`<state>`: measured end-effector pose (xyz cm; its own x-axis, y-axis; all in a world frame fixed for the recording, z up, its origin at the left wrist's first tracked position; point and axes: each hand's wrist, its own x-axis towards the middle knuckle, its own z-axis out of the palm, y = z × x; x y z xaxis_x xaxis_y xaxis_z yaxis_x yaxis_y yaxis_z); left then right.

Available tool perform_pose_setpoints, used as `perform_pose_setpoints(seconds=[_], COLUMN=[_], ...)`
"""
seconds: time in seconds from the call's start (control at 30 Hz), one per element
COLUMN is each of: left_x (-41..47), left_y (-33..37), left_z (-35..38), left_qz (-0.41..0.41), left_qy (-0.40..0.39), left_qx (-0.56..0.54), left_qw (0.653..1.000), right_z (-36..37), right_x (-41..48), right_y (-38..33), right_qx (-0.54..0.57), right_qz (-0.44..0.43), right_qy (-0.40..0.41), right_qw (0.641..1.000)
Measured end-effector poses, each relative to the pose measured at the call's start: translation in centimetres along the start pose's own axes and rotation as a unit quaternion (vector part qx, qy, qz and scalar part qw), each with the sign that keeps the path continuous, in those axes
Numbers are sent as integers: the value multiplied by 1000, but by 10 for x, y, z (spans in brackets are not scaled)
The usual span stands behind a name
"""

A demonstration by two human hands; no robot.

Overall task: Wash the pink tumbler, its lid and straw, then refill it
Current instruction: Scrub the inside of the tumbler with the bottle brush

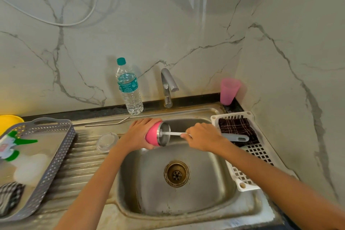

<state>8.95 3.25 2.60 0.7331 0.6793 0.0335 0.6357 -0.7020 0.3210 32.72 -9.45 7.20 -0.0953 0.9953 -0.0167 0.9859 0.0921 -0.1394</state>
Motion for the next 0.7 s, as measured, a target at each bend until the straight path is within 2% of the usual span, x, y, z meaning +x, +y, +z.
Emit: perform_pose_setpoints(seconds=[0.23, 0.47, 0.7], left_x=[6, -7, -3], left_y=[10, -6, 13], left_z=[4, 5, 6], left_qz=[-5, -39, -19], left_qy=[-6, -8, -9], left_qx=[5, -44, -61], left_qw=[1000, 998, 998], right_z=[-9, -29, -23], right_x=[1, -6, 9], right_y=[7, 21, -1], right_qx=[-64, -59, -79], right_qz=[-4, -8, -14], right_qy=[9, 15, 22], right_qw=[998, 998, 997])
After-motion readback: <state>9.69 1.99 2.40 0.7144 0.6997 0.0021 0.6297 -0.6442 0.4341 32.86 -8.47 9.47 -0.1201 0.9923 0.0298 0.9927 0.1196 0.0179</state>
